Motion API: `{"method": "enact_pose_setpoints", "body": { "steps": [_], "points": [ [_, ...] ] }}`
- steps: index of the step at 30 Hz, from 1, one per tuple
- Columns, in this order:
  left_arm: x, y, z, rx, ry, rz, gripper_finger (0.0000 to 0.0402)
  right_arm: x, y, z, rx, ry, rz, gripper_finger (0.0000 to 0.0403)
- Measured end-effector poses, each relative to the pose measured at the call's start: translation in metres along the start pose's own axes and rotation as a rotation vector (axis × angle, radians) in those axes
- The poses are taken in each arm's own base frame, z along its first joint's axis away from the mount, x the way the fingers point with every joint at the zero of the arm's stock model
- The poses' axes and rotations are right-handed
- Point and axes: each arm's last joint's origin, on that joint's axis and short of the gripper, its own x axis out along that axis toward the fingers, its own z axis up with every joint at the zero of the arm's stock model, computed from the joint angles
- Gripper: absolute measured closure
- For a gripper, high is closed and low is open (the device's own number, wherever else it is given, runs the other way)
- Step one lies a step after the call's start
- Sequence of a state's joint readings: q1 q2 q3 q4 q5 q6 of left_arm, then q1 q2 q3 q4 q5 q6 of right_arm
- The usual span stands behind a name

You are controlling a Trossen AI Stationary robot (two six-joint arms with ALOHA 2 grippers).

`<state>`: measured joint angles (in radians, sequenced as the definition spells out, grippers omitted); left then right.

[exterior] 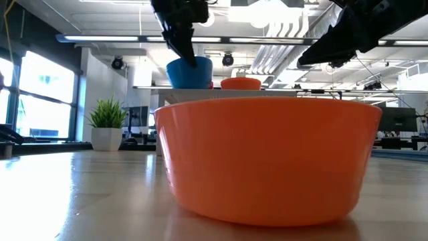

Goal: Pick & Place Mini bowls
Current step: Put the stacked blue bowls on the shelf, then stack the orange bowl on top of the orange bowls on the shelf

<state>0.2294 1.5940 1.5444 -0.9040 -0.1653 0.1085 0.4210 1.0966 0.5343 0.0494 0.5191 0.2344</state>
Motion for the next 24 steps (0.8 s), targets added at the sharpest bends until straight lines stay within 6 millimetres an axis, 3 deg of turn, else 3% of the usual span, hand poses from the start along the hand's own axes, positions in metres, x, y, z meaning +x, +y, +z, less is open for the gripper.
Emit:
{"method": "enact_pose_setpoints", "body": {
  "steps": [10,14,24],
  "points": [
    [0.001,0.001,0.002,-0.011,-0.017,0.02,0.0366,0.0,0.0,0.0,0.0,0.0,0.0,0.0289],
    [0.014,0.0,0.002,-0.005,0.021,0.065,0.0355,0.0,0.0,0.0,0.0,0.0,0.002,0.0289],
    [0.02,-0.001,0.004,0.004,0.022,0.063,0.0277,0.0,0.0,0.0,0.0,0.003,0.012,0.0289]
  ]
}}
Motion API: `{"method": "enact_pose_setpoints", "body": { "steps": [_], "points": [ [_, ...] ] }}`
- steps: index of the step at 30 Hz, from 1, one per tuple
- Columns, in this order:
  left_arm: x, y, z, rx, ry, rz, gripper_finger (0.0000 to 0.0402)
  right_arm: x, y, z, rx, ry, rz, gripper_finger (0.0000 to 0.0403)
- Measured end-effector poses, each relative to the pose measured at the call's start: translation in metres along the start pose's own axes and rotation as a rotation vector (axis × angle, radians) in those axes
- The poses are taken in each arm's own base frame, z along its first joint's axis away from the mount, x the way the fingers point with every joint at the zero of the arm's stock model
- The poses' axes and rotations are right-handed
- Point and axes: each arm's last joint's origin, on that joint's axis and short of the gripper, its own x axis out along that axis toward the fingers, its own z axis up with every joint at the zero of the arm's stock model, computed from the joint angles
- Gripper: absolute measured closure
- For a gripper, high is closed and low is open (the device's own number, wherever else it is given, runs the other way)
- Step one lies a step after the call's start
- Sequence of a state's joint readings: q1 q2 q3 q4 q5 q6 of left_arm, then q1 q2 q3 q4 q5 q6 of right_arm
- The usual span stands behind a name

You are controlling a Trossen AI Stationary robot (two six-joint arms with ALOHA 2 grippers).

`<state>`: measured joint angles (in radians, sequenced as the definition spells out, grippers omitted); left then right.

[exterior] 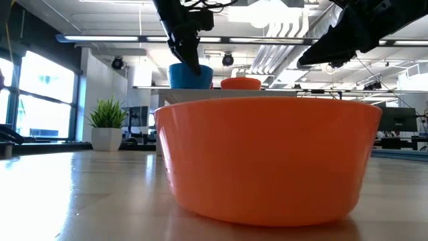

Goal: Pick & Place Mini bowls
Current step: Stack the orange bowl on top of the orange bowls on the shelf

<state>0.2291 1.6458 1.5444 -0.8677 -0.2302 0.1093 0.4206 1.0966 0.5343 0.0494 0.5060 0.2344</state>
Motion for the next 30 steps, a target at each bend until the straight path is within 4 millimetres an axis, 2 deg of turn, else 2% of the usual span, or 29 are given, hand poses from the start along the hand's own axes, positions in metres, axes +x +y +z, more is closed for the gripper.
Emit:
{"method": "enact_pose_setpoints", "body": {
  "steps": [7,12,16,19,22,24,26,28,30],
  "points": [
    [-0.019,0.004,0.013,0.001,-0.05,-0.04,0.0249,0.0,0.0,0.0,0.0,0.0,0.0,0.0289],
    [-0.04,-0.005,0.026,0.064,-0.122,-0.014,0.0247,0.0,0.0,-0.001,0.006,0.011,-0.002,0.0289],
    [-0.056,-0.015,0.029,0.097,-0.166,0.0,0.0252,-0.002,0.003,-0.004,-0.007,0.021,-0.006,0.0289],
    [-0.07,-0.027,0.025,0.109,-0.244,-0.037,0.0278,-0.005,0.007,-0.006,-0.032,0.021,-0.026,0.0289],
    [-0.073,-0.039,0.008,0.124,-0.248,-0.061,0.0321,-0.008,0.012,-0.007,-0.053,0.018,-0.023,0.0289],
    [-0.071,-0.046,-0.001,0.106,-0.319,-0.079,0.0354,-0.01,0.015,-0.008,-0.06,0.017,-0.008,0.0289],
    [-0.07,-0.05,-0.025,0.094,-0.319,-0.098,0.0386,-0.011,0.017,-0.008,-0.063,0.013,0.003,0.0289],
    [-0.069,-0.055,-0.038,0.046,-0.417,-0.117,0.0395,-0.012,0.018,-0.008,-0.055,0.012,0.009,0.0289],
    [-0.063,-0.06,-0.063,0.019,-0.439,-0.137,0.0388,-0.012,0.019,-0.008,-0.037,0.01,0.025,0.0289]
  ]
}}
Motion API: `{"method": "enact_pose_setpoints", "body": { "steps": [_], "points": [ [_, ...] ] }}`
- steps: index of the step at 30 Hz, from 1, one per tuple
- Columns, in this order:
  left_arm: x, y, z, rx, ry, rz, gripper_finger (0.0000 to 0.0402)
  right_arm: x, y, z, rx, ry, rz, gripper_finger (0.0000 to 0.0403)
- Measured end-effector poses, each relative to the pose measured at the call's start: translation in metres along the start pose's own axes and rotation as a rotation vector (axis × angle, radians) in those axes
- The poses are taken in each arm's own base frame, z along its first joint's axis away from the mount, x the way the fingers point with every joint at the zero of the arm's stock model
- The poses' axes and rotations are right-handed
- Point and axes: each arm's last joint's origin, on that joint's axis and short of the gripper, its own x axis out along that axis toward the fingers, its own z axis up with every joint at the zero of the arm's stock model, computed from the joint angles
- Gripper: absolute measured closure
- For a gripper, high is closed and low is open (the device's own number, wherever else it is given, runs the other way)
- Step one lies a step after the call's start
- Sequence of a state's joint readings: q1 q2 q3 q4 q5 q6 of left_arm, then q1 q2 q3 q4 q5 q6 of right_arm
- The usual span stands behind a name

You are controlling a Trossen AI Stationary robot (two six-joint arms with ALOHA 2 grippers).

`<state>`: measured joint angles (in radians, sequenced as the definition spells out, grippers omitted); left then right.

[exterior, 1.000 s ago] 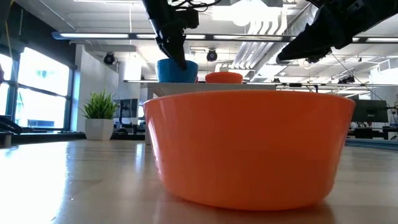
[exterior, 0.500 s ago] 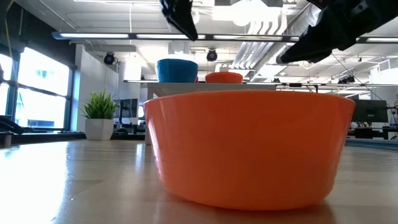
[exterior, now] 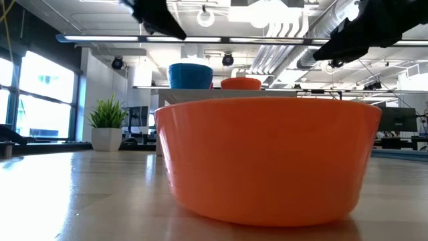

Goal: Pick & Place Mini bowls
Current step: Stack the orange bowl on top of the orange bowls on the shelf

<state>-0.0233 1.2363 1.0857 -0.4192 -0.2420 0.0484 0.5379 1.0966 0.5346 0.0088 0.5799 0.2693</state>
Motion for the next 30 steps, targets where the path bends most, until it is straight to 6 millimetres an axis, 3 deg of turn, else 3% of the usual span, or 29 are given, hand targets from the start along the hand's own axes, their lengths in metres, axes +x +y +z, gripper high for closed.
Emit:
{"method": "enact_pose_setpoints", "body": {
  "steps": [9,15,21,26,30],
  "points": [
    [-0.006,-0.028,-0.081,-0.113,-0.27,-0.078,0.04,0.006,0.011,0.005,0.043,-0.021,0.167,0.0298],
    [0.004,-0.032,-0.123,-0.193,-0.358,-0.079,0.0399,0.032,0.04,0.015,-0.085,0.07,0.257,0.0327],
    [0.008,-0.032,-0.148,-0.24,-0.374,-0.081,0.0399,0.069,0.073,0.028,-0.132,0.237,0.269,0.031],
    [0.009,-0.032,-0.153,-0.268,-0.366,-0.071,0.0399,0.099,0.074,0.037,0.009,0.415,0.148,0.027],
    [0.009,-0.032,-0.153,-0.268,-0.366,-0.071,0.0399,0.124,0.077,0.037,0.103,0.493,0.224,0.0252]
  ]
}}
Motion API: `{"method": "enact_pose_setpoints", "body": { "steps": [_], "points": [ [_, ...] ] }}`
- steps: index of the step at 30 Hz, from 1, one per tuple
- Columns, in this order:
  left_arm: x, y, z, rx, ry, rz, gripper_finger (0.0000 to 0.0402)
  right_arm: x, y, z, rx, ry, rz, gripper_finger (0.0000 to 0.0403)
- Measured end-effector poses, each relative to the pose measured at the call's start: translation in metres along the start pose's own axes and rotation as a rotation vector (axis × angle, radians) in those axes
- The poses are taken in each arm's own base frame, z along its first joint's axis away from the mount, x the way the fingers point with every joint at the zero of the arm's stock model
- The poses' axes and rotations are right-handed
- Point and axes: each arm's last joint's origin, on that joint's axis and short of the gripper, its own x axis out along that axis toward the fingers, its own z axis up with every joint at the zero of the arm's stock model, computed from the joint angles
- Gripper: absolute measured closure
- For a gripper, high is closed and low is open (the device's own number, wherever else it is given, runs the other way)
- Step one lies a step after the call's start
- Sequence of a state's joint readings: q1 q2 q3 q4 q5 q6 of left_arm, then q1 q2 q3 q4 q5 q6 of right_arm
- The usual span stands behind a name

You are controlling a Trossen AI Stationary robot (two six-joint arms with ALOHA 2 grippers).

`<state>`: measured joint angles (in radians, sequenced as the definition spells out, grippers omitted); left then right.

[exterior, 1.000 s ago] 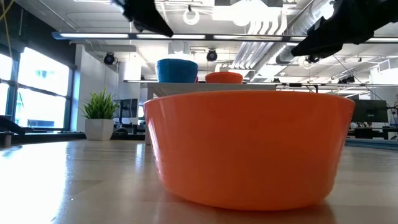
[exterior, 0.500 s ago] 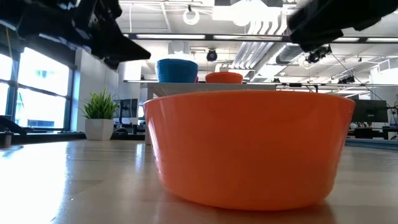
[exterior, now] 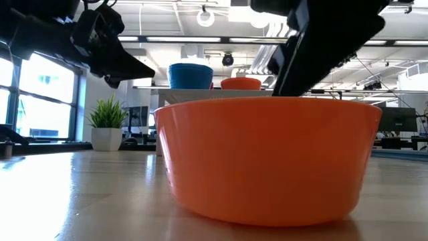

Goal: Pick & Place Mini bowls
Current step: Stack the orange bowl on top of the orange bowls on the shelf

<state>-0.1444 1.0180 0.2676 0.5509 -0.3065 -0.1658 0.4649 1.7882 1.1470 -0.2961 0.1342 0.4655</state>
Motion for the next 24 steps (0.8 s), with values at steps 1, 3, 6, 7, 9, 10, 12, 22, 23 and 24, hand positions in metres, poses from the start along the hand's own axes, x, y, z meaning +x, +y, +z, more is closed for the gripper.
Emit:
{"method": "enact_pose_setpoints", "body": {
  "steps": [1,3,6,7,9,10,12,22,23,24],
  "points": [
    [0.0,0.0,0.0,0.0,0.001,0.0,0.0399,0.006,-0.001,0.002,0.015,0.016,0.028,0.025],
    [0.0,0.0,0.0,0.0,0.0,0.0,0.0399,0.015,-0.002,0.004,0.04,0.042,0.068,0.025],
    [0.0,0.0,0.0,0.004,0.001,0.001,0.0399,0.023,-0.005,0.007,0.063,0.049,0.074,0.0261],
    [0.0,0.0,0.0,0.004,0.0,0.003,0.0399,0.025,-0.007,0.008,0.068,0.051,0.075,0.0268],
    [0.0,0.001,0.0,0.003,-0.003,0.019,0.0399,0.028,-0.009,0.009,0.093,0.052,0.087,0.0288],
    [0.0,0.001,0.0,-0.001,-0.008,0.024,0.0399,0.029,-0.011,0.009,0.104,0.06,0.089,0.0301],
    [0.0,0.001,0.001,-0.03,-0.021,0.041,0.0399,0.032,-0.014,0.01,0.128,0.07,0.103,0.0332],
    [-0.001,0.005,0.006,-0.088,-0.084,0.174,0.0399,0.014,-0.039,0.02,0.251,0.098,0.068,0.0396],
    [-0.001,0.005,0.006,-0.089,-0.088,0.185,0.0399,0.009,-0.044,0.021,0.275,0.101,0.026,0.0399],
    [-0.001,0.005,0.006,-0.088,-0.087,0.189,0.0399,0.003,-0.05,0.022,0.298,0.103,-0.016,0.04]
  ]
}}
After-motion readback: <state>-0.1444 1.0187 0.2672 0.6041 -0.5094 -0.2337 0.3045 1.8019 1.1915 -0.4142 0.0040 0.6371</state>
